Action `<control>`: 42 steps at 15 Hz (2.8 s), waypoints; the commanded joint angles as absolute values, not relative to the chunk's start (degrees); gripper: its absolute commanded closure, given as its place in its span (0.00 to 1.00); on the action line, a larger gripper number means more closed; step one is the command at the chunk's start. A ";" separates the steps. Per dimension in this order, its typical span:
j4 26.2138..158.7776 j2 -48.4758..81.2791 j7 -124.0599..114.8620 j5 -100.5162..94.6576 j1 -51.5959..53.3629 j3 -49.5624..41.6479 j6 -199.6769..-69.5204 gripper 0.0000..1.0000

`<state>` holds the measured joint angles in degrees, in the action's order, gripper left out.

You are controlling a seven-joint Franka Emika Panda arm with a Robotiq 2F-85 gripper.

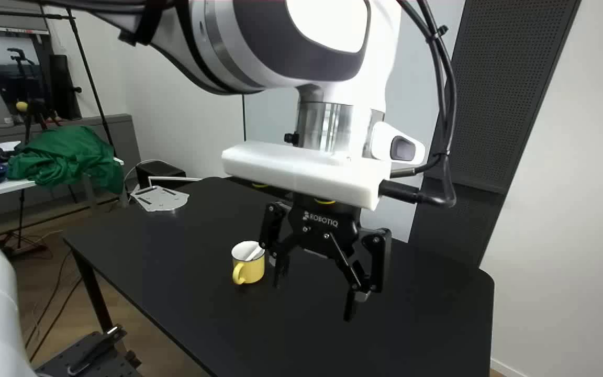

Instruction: Remove the blue marker from the yellow mug

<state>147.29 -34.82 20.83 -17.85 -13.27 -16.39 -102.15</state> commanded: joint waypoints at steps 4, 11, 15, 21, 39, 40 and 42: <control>147.16 -34.87 20.69 -17.95 -12.93 -16.64 -101.93 0.00; 147.16 -34.87 20.69 -17.95 -12.93 -16.64 -101.94 0.00; 149.40 -34.04 17.83 -18.32 -11.61 -14.34 -106.10 0.00; 157.03 -29.26 9.10 -15.20 -4.31 -5.47 -124.98 0.00; 157.10 -12.17 -25.71 -16.62 -3.75 10.80 -159.46 0.00; 156.51 -11.12 -29.53 -18.16 -6.66 13.34 -161.05 0.00; 155.69 -10.35 -37.24 -21.30 -12.16 18.24 -162.82 0.00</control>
